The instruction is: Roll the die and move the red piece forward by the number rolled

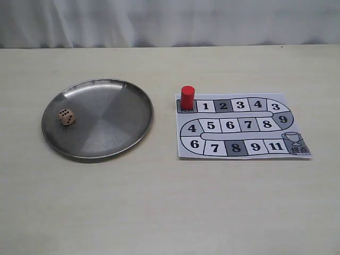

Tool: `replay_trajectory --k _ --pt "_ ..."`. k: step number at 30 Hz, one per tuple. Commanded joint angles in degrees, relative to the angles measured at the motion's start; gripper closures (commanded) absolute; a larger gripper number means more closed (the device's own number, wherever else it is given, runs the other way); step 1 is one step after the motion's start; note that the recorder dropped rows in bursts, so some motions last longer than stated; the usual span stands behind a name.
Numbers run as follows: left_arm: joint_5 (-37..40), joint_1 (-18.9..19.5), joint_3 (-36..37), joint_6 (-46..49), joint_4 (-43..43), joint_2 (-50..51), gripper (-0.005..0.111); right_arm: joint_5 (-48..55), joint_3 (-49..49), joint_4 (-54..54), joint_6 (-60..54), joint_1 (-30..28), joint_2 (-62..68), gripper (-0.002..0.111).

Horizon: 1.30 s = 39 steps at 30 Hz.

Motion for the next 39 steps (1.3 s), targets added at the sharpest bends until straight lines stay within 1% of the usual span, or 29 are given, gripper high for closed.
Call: replay_trajectory --k 1,27,28,30,33,34,35,36,37,38,39 --pt "-0.4 -0.5 0.1 -0.1 -0.1 -0.1 0.107 -0.2 0.3 0.0 0.0 0.0 -0.2 0.104" --pt "-0.4 -0.5 0.1 -0.1 -0.1 -0.1 0.107 -1.0 0.3 -0.1 -0.4 0.0 -0.2 0.104" --pt "-0.4 -0.5 0.1 -0.1 -0.1 -0.1 0.107 -3.5 0.3 -0.1 -0.4 0.0 -0.2 0.104" --pt "-0.4 -0.5 0.1 -0.1 -0.1 -0.1 0.107 -13.7 0.3 1.1 1.6 0.0 -0.2 0.104" --pt "-0.4 -0.5 0.1 -0.1 -0.1 -0.1 0.107 -33.1 0.3 3.5 16.5 0.0 -0.2 0.104" --pt "-0.4 -0.5 0.1 -0.1 -0.1 -0.1 0.107 -37.3 0.3 3.2 18.0 0.0 -0.2 0.104" --pt "-0.4 -0.5 0.1 -0.1 -0.1 -0.1 0.107 -40.2 0.3 1.6 18.3 0.0 -0.2 0.104" --pt "-0.4 -0.5 0.1 -0.1 -0.1 -0.1 0.107 -44.1 0.3 -4.3 18.3 0.0 -0.1 0.104" --pt "-0.4 -0.5 0.1 -0.1 -0.1 -0.1 0.107 -43.4 0.3 -7.3 18.3 0.0 0.0 0.104" --pt "-0.4 -0.5 0.1 -0.1 -0.1 -0.1 0.107 -34.2 -2.6 -14.7 19.9 0.0 1.4 0.104" --pt "-0.4 -0.5 0.1 -0.1 -0.1 -0.1 0.107 -22.8 -6.8 -17.9 25.0 0.0 4.5 0.104"
